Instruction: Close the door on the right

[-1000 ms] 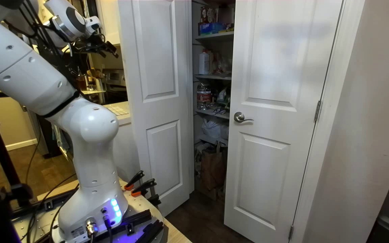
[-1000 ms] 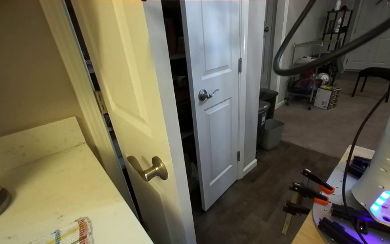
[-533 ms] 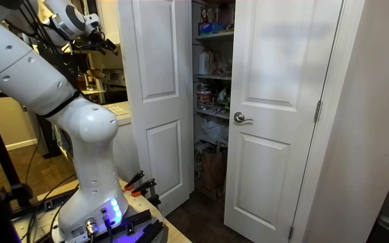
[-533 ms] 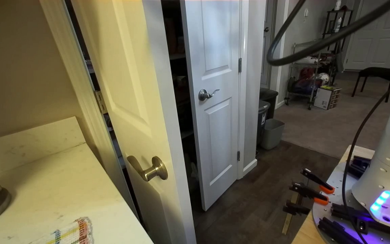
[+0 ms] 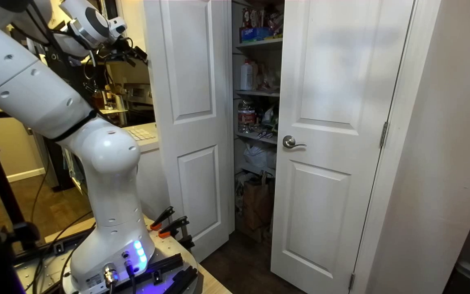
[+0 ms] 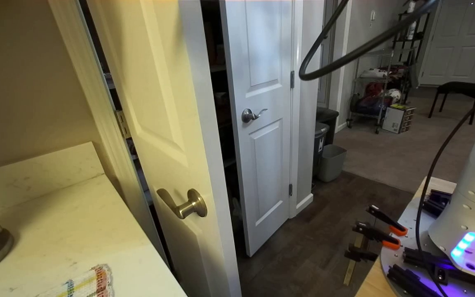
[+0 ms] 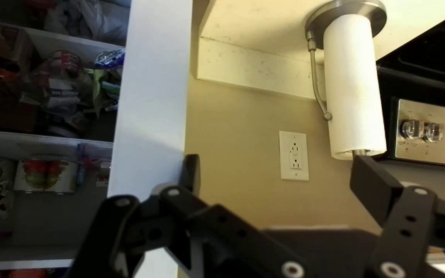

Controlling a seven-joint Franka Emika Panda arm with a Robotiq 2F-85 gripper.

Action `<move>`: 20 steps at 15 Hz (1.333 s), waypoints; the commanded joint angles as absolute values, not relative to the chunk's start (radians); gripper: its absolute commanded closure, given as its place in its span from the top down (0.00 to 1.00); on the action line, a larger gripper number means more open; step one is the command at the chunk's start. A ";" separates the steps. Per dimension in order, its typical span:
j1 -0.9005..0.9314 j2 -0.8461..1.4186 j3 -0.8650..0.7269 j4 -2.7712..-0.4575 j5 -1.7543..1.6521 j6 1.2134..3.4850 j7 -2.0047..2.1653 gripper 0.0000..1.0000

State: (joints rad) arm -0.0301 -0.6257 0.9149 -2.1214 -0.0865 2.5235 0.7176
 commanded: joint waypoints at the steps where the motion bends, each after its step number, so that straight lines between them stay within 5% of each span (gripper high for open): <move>1: -0.063 -0.631 0.920 -2.105 -0.134 2.479 0.712 1.00; 13: -0.127 -0.688 0.970 -1.964 -0.339 2.051 0.703 1.00; 20: -0.134 -0.660 0.997 -1.937 -0.386 1.996 0.731 1.00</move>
State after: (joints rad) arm -0.1236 -0.6837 0.9826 -1.9616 -0.3655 2.0037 0.7176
